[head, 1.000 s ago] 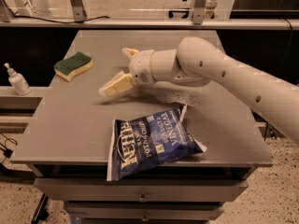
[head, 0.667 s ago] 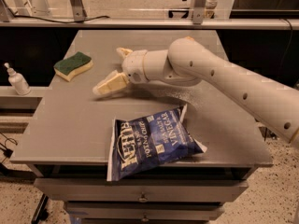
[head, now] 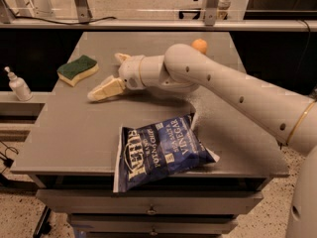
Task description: Move sponge near orange
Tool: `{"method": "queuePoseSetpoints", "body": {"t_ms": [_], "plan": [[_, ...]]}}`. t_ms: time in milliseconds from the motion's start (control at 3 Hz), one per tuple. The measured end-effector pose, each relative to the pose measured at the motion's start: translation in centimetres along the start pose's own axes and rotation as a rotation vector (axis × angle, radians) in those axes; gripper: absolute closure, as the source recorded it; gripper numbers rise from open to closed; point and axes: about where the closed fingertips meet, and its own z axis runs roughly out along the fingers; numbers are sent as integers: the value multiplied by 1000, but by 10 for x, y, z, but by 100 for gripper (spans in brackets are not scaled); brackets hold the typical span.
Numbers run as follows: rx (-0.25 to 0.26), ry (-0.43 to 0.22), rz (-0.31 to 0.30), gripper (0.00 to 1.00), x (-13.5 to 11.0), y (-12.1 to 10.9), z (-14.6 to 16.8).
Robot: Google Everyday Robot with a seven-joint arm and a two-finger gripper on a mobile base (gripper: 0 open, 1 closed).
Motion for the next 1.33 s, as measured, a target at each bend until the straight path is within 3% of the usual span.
{"method": "queuePoseSetpoints", "body": {"t_ms": [333,1333], "plan": [[-1,-16,25,0,1,-1,17],[-22,-45,46,0,-27,-18,67]]}}
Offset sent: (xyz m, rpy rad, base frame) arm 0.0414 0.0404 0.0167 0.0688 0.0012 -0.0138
